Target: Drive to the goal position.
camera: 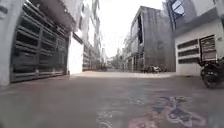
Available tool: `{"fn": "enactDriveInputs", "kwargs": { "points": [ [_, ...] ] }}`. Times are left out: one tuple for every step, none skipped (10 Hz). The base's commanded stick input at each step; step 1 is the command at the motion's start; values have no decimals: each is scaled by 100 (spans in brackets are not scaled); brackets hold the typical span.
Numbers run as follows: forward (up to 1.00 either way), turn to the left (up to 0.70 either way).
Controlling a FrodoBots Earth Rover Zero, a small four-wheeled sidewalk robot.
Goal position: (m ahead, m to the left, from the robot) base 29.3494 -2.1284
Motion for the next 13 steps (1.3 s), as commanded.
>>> {"fn": "enactDriveInputs", "kwargs": {
  "points": [
    [100,6],
    [100,6],
    [100,6],
    [100,6],
    [100,6],
    [100,6],
    [100,6],
    [100,6],
    [100,6],
    [100,6],
    [100,6],
    [100,6],
    [100,6]
  ]
}}
